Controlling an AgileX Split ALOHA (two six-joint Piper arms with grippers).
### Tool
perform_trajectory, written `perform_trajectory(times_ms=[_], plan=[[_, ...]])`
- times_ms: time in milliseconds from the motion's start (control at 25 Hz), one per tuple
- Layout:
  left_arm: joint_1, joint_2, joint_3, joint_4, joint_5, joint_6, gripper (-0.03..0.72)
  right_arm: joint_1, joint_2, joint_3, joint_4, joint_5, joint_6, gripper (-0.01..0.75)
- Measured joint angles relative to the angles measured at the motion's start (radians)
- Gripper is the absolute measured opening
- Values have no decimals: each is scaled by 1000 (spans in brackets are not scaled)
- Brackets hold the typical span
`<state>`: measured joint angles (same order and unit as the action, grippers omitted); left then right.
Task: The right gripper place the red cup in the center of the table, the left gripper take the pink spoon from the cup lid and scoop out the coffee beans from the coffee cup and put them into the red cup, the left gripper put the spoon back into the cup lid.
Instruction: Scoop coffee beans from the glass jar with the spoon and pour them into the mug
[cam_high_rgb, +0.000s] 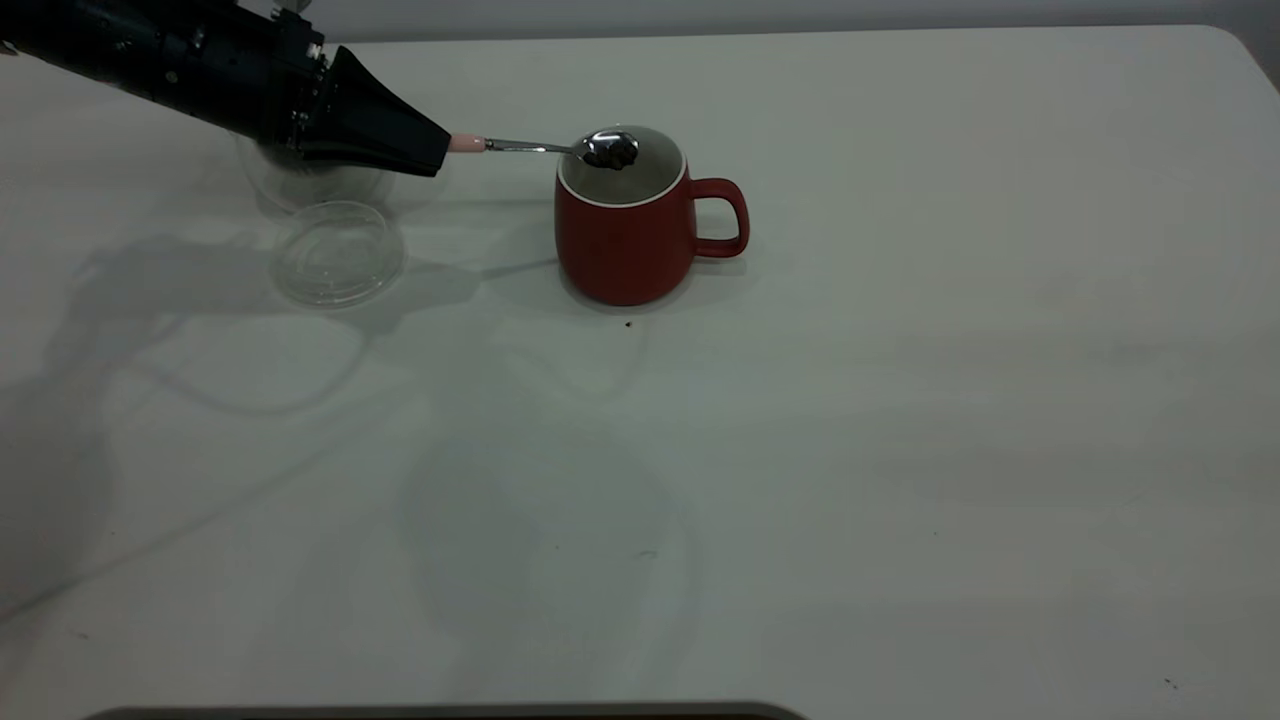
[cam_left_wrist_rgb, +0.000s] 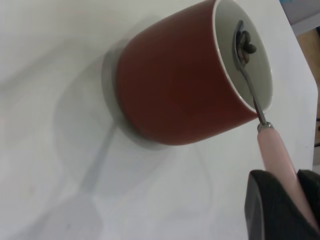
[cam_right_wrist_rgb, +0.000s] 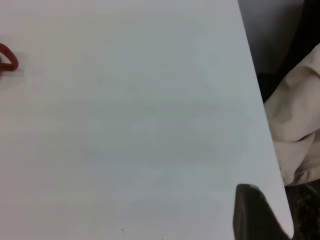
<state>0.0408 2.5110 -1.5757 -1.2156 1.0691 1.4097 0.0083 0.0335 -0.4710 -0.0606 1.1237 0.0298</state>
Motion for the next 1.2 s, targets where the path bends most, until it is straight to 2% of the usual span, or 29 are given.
perform_trajectory(times_ms=[680,880,1040,1200], plan=[[-1,-88,0,85,-12,28,121,0,0,0,0,0,0,239],[-25,-103,0,111,-50,26,121,0,0,0,0,0,0,239],[-26,-122,0,135,-59,-19,121,0,0,0,0,0,0,239],[6,-185,0,168,-30,-119,121,0,0,0,0,0,0,239]])
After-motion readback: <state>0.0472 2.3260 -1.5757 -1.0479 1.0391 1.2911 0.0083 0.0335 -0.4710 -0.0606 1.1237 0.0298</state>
